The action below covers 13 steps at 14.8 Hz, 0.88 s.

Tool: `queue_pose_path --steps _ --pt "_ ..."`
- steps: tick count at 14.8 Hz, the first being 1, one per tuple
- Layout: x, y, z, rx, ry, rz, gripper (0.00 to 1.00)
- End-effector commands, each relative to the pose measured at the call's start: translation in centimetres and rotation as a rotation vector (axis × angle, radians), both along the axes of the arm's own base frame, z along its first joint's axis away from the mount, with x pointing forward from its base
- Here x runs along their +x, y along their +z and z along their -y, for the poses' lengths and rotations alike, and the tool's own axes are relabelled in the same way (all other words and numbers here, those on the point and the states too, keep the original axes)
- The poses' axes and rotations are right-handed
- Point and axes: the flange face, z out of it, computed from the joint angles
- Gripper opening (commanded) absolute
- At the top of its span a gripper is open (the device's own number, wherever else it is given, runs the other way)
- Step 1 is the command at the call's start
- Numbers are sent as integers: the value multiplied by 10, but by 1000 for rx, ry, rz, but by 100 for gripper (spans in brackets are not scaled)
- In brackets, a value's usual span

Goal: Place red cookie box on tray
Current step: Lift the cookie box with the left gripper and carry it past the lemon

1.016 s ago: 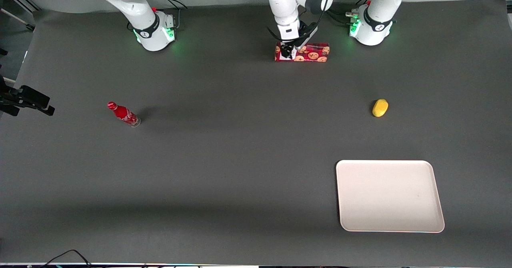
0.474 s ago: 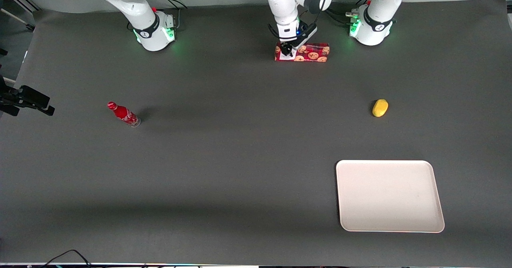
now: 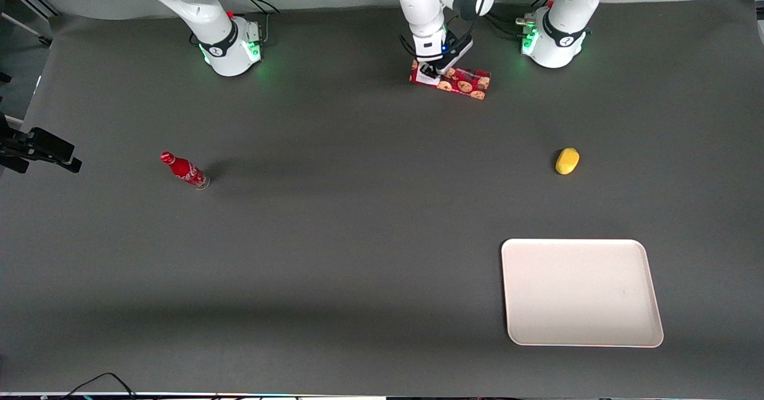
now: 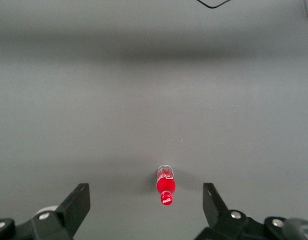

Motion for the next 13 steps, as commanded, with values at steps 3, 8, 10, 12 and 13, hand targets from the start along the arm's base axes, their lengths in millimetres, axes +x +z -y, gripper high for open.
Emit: queue_pose_path --steps 3,8,10,12,13 --pt "40 29 8 -11 68 -27 0" --pt "103 111 14 -74 90 -36 0" --pt "126 152 11 -101 81 -65 0" --pt "155 197 -8 -111 73 -79 0" --pt "168 219 -20 -111 60 -86 0"
